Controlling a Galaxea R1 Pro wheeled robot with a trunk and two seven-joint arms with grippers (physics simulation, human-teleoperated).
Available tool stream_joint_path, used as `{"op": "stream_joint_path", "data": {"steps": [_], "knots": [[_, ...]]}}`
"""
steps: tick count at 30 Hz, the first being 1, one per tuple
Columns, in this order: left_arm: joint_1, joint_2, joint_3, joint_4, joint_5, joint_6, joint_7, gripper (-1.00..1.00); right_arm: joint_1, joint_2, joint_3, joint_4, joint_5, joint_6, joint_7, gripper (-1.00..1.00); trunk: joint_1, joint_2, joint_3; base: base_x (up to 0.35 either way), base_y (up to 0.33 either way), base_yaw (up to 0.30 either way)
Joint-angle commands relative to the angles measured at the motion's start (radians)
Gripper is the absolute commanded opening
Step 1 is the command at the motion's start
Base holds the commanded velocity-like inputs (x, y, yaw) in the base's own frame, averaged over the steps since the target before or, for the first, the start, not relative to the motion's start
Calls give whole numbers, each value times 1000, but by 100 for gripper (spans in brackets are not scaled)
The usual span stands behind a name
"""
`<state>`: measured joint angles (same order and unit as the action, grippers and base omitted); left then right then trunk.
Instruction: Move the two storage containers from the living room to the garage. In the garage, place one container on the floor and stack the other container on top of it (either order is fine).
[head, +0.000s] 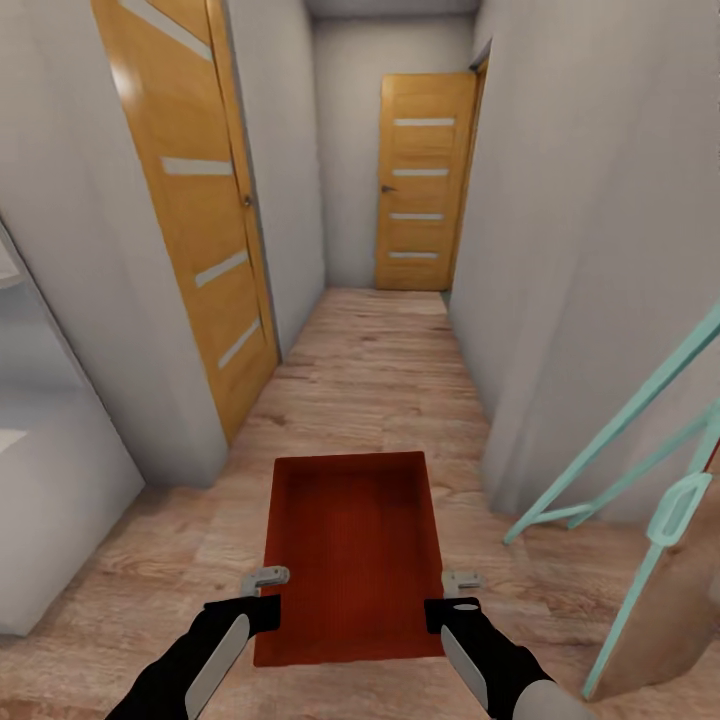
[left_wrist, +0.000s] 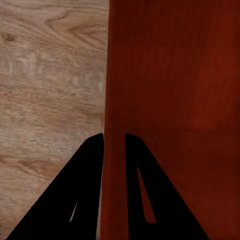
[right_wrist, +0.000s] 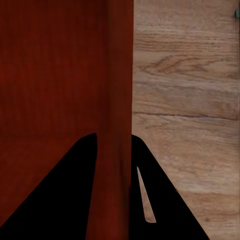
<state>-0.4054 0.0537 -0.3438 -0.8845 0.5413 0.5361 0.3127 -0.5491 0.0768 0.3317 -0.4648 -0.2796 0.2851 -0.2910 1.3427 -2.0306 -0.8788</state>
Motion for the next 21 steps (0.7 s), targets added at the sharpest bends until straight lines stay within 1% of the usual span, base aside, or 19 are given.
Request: {"op": "stream_joint_path", "data": {"steps": [1,21], "knots": [[-1,1,5,-16,0,-77,9,-100,0,-1,3,0,-13,5,-5,-100,0,0,-1,324,197,-247],[-1,1,5,-16,0,-77,9,-100,0,-1,3,0,-13,5,-5,-100,0,0,3,324,197,-247]]}}
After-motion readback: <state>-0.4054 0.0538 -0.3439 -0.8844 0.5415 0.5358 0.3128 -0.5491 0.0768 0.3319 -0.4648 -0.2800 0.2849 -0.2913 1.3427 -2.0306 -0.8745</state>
